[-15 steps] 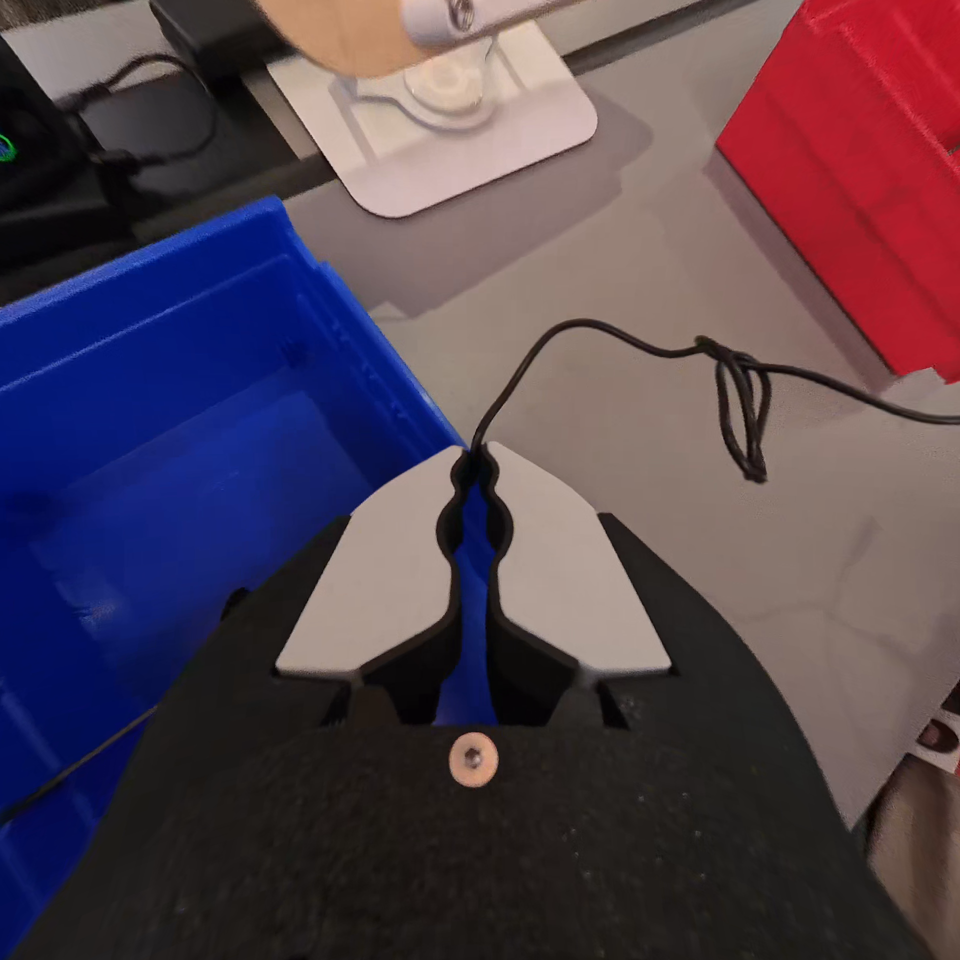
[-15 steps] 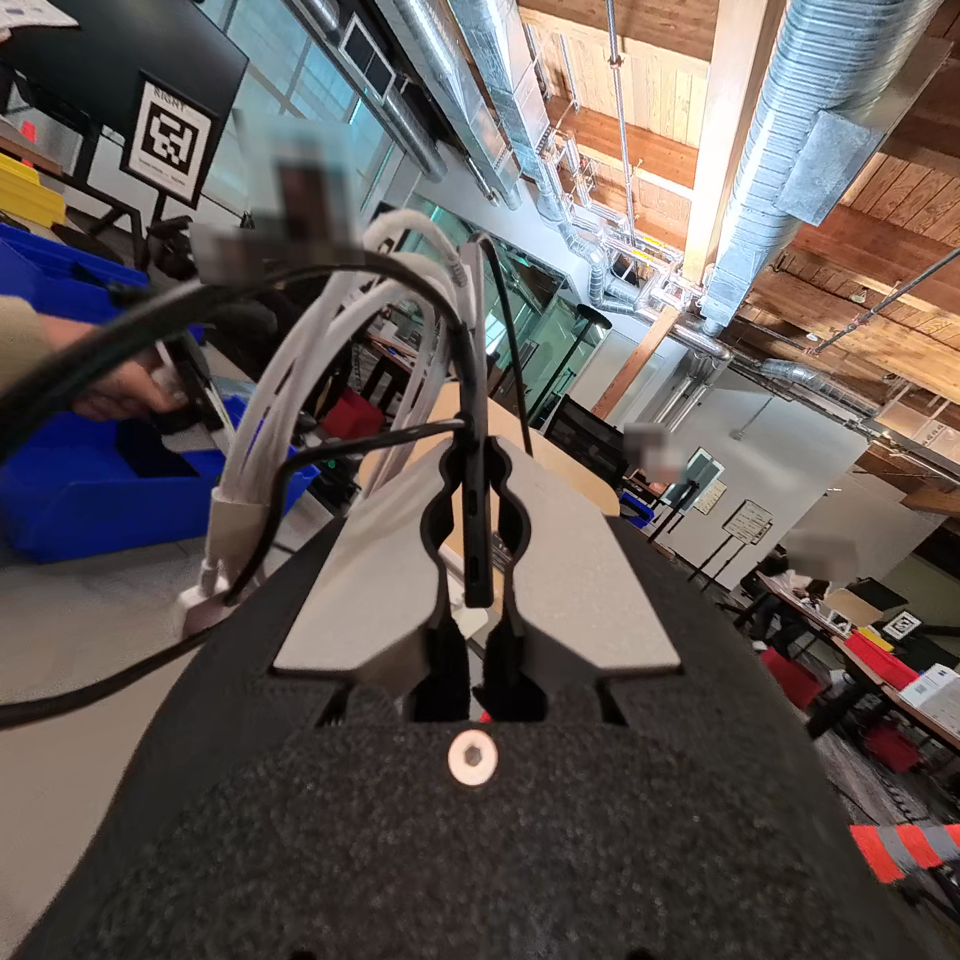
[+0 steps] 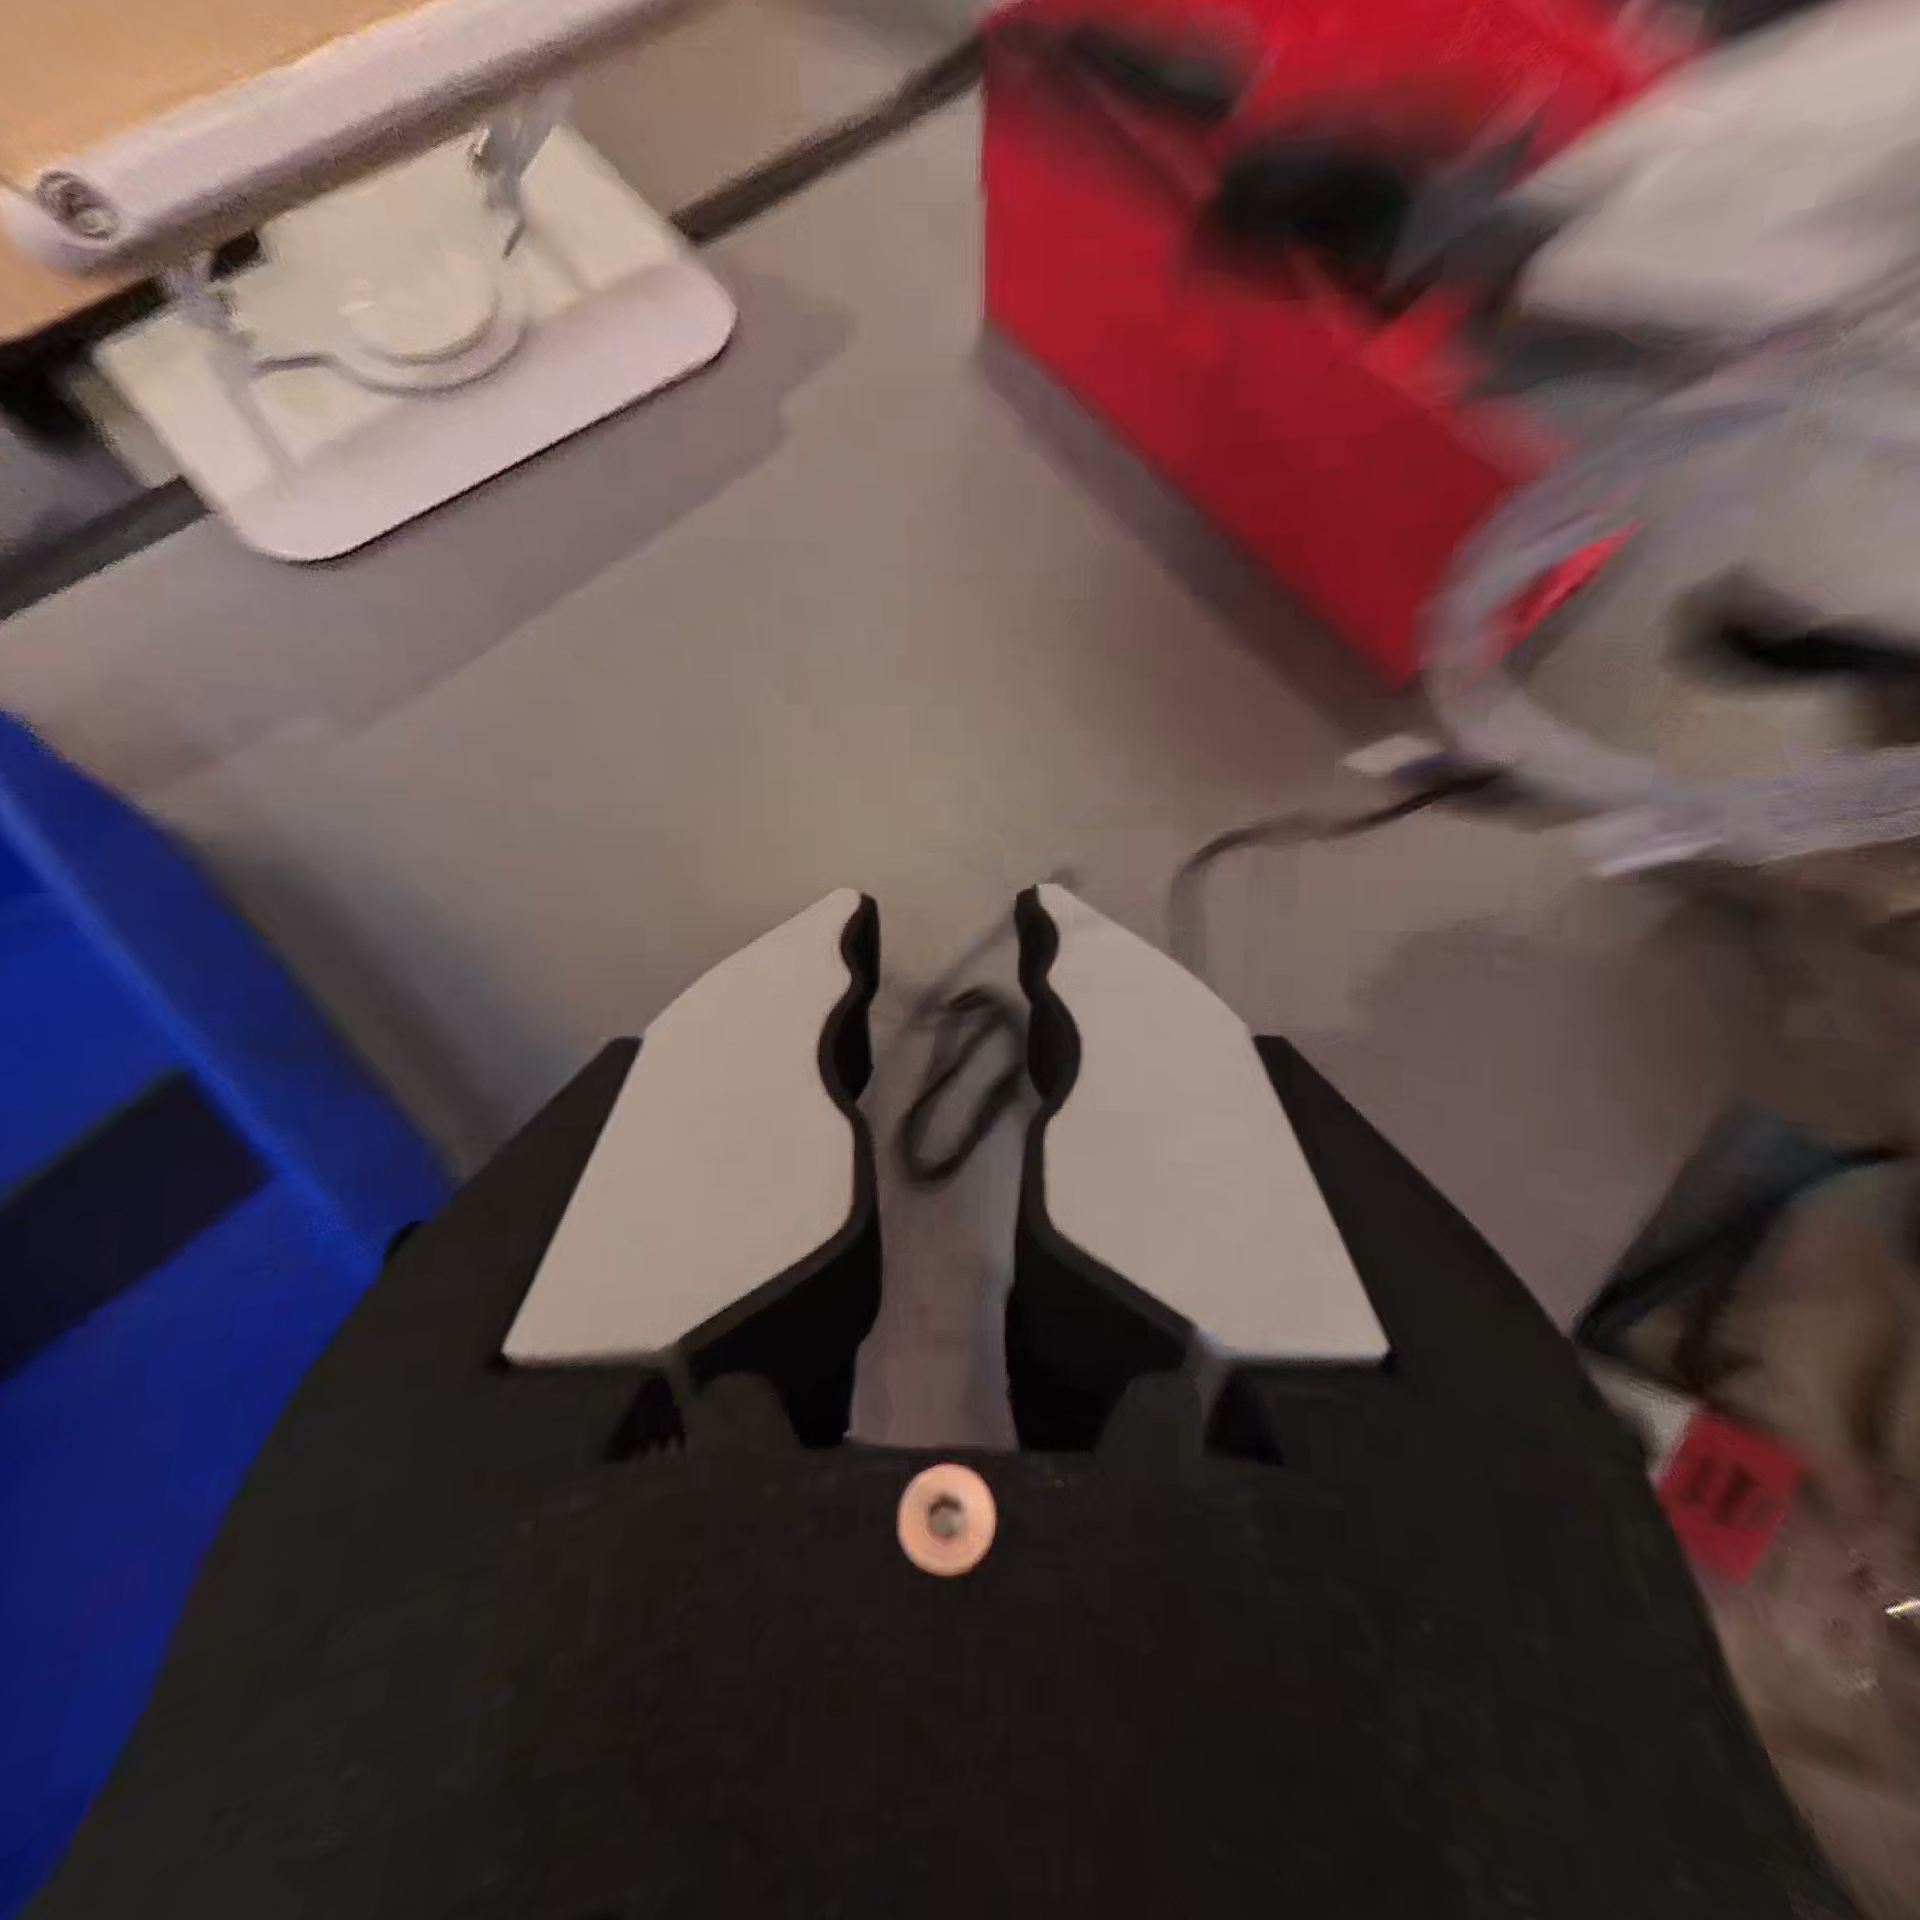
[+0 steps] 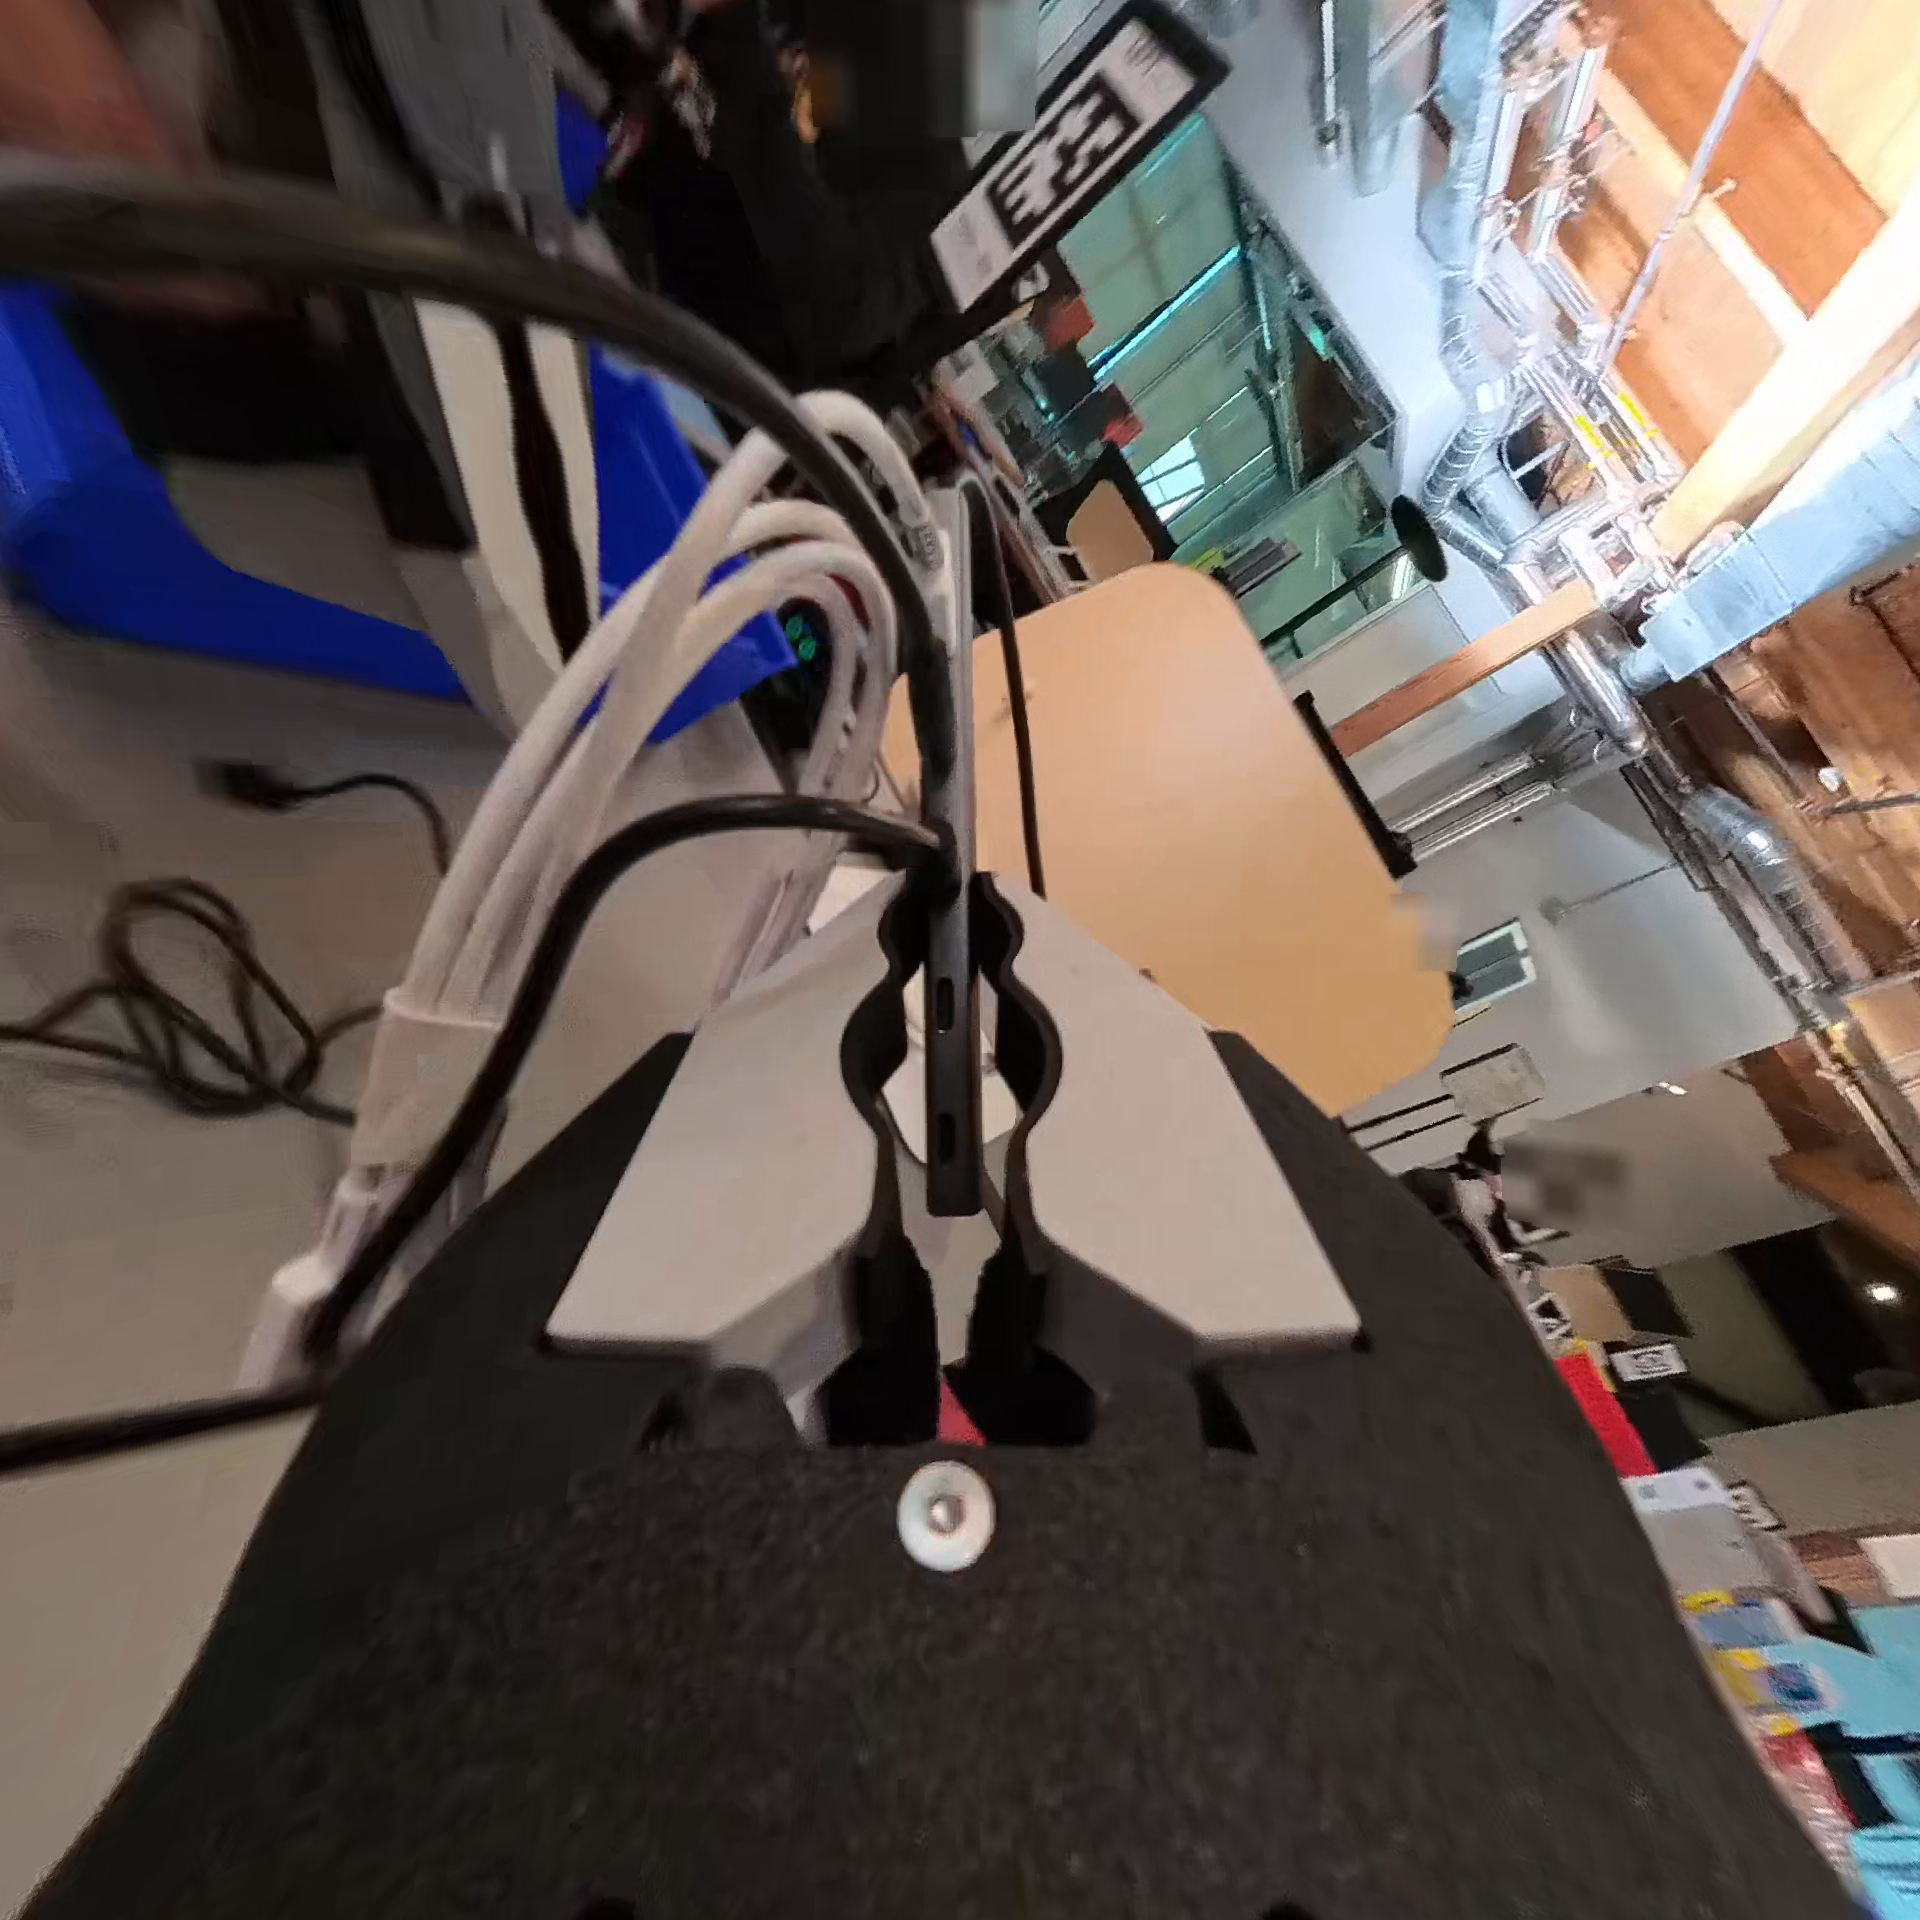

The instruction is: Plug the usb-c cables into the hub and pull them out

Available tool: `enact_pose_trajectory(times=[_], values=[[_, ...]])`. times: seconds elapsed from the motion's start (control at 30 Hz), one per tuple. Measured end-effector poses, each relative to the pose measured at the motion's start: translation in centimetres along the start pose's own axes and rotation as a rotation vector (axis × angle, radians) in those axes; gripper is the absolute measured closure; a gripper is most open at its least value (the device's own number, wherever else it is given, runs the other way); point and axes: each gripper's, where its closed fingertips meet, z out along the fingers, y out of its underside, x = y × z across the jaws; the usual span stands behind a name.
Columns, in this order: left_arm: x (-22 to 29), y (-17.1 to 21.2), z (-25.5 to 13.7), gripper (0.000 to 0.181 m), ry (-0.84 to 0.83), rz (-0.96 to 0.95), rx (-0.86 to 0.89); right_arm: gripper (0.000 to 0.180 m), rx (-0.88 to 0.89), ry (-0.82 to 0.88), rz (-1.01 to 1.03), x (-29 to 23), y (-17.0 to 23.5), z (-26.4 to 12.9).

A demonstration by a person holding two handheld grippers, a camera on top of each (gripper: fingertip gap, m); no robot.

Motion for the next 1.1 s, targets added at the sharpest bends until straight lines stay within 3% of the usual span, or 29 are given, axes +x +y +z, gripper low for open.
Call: enact_pose_trajectory(times=[0.13,0.23,0.3,0.33,0.43,0.57,0.63,0.67,0.83,0.93,1.1], values=[[1.3,0.2,-1.6,0.150,0.056,-0.214,0.394,0.171,-0.049,0.020,-0.192,-4.4,1.8,2.5],[4.2,0.8,-2.5,0.133,0.329,-0.356,0.627,0.171,-0.066,0.031,-0.254,-6.3,2.2,3.0],[5.8,1.1,-2.8,0.131,0.558,-0.481,0.672,0.171,-0.072,0.012,-0.216,-7.4,2.5,3.2],[6.8,1.3,-2.7,0.121,0.653,-0.503,0.662,0.171,-0.073,0.018,-0.198,-7.5,2.6,3.2],[9.8,2.2,-1.9,0.110,0.804,-0.461,0.559,0.171,-0.128,0.038,-0.193,-7.6,3.5,3.3],[9.7,2.7,-1.0,0.129,0.779,-0.483,0.548,0.171,-0.143,0.000,-0.159,-8.5,4.3,3.4],[9.5,3.1,-0.6,0.164,0.773,-0.486,0.523,0.171,-0.142,-0.008,-0.195,-9.1,4.2,3.4],[9.1,3.4,-0.6,0.172,0.749,-0.474,0.514,0.171,-0.142,-0.015,-0.202,-9.3,4.2,3.3],[4.6,4.7,-1.1,0.175,0.594,-0.456,0.468,0.171,-0.012,-0.053,-0.215,-9.3,3.9,2.1],[5.2,6.2,-0.1,0.175,0.576,-0.372,0.348,0.170,0.061,-0.059,-0.208,-9.4,3.4,1.6],[7.3,6.6,0.6,0.175,0.540,-0.222,0.299,0.171,0.082,0.039,-0.258,-10.3,4.3,2.0]])
